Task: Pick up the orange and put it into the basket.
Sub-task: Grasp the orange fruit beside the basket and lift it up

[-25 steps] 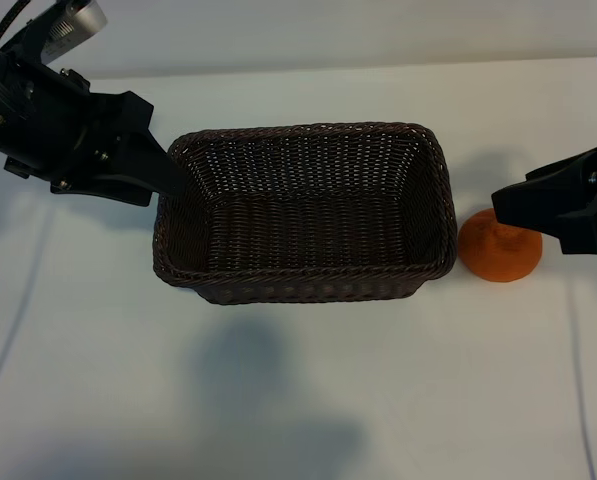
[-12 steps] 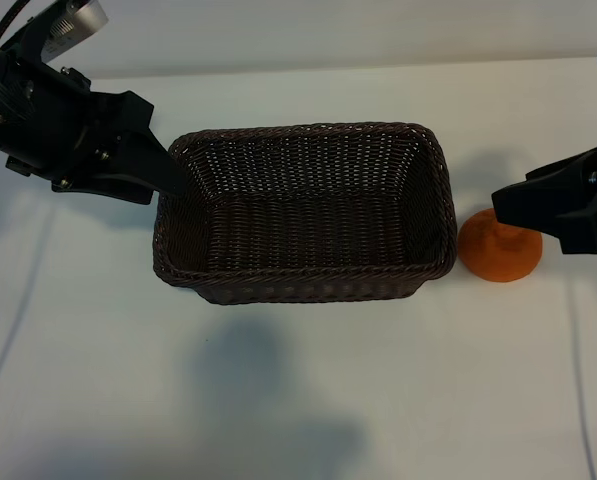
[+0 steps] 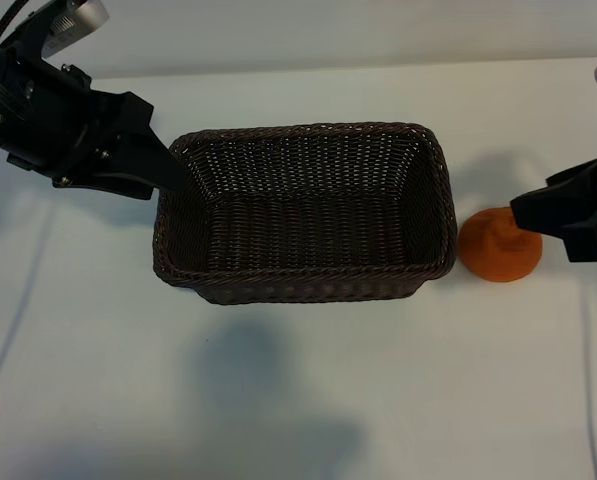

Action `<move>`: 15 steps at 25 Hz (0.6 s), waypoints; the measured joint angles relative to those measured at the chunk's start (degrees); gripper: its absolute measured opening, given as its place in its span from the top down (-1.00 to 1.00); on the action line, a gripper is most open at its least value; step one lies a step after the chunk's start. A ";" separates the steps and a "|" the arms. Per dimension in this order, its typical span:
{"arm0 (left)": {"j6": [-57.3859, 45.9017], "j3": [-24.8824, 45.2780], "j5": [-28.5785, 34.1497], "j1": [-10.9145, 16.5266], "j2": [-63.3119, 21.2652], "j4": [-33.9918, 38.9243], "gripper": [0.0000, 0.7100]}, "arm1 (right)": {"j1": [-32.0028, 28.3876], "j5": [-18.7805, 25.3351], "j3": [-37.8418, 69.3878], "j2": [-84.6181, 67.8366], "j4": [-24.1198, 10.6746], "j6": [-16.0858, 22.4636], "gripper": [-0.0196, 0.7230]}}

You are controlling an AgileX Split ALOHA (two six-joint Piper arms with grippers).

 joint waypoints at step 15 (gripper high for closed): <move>0.29 0.00 0.00 0.00 0.00 0.00 -0.28 | 0.00 -2.83 0.00 6.43 -7.22 6.84 -0.52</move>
